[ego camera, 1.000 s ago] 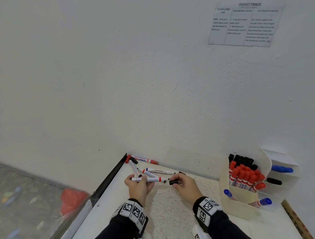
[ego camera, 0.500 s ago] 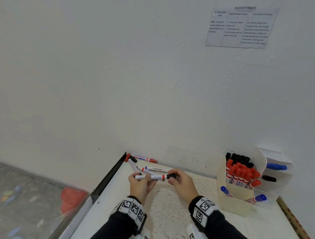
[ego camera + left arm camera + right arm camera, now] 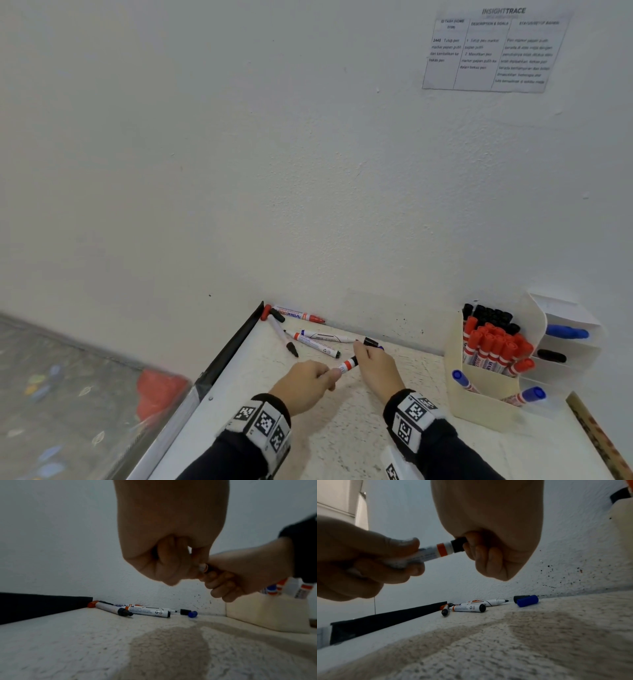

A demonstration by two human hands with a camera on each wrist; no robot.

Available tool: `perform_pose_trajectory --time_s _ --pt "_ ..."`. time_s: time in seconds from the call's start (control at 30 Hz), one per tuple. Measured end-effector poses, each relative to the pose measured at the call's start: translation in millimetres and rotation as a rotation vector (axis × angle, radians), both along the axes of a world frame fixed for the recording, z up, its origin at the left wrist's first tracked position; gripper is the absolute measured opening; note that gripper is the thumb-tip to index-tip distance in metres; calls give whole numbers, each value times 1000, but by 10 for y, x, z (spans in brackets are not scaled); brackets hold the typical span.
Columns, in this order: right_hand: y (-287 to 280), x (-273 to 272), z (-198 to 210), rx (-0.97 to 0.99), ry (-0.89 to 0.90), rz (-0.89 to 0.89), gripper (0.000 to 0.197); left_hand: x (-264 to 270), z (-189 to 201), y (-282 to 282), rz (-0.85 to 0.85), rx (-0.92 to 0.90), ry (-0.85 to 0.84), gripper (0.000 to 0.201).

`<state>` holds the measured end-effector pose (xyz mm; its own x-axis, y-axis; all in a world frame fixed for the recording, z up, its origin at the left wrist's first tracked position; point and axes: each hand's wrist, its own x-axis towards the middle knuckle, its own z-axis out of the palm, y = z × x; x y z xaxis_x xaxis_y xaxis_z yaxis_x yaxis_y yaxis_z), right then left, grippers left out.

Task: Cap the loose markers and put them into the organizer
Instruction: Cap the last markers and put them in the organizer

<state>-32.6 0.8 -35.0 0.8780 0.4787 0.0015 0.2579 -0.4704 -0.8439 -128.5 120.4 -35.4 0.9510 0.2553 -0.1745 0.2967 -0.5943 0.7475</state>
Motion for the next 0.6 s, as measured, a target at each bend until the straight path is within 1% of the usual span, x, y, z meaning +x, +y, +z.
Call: perform_pose_trajectory --time_s 0.07,0.1,0.13,0.23,0.3,0.37,0.4,0.47,0.5,0.53,0.6 --pt "-6 -28 -13 74 11 26 41 -30 42 31 -8 -326 92 38" --pt "-11 -38 -23 115 19 42 41 -43 46 50 -15 -457 134 39" --pt "-18 -46 -32 148 25 63 40 -48 30 76 -18 -552 164 39" --pt "-16 -31 -14 173 21 132 40 -37 -4 129 -32 -717 214 40" --pt "-21 -6 11 182 25 164 38 12 -25 158 -52 -779 231 40" --pt "-45 27 39 173 28 199 34 93 -59 187 -64 -757 230 40" --pt "-61 47 66 149 18 220 32 142 -67 212 -61 -715 201 41" --pt "-108 98 143 77 -31 243 26 237 -45 260 -29 -595 138 48" --pt "-141 123 207 60 -61 237 22 296 -42 307 13 -512 109 51" --pt "-184 161 273 70 -82 212 19 354 -60 376 77 -398 76 49" --pt "-289 241 445 155 -104 132 12 460 -188 575 167 -39 36 34"
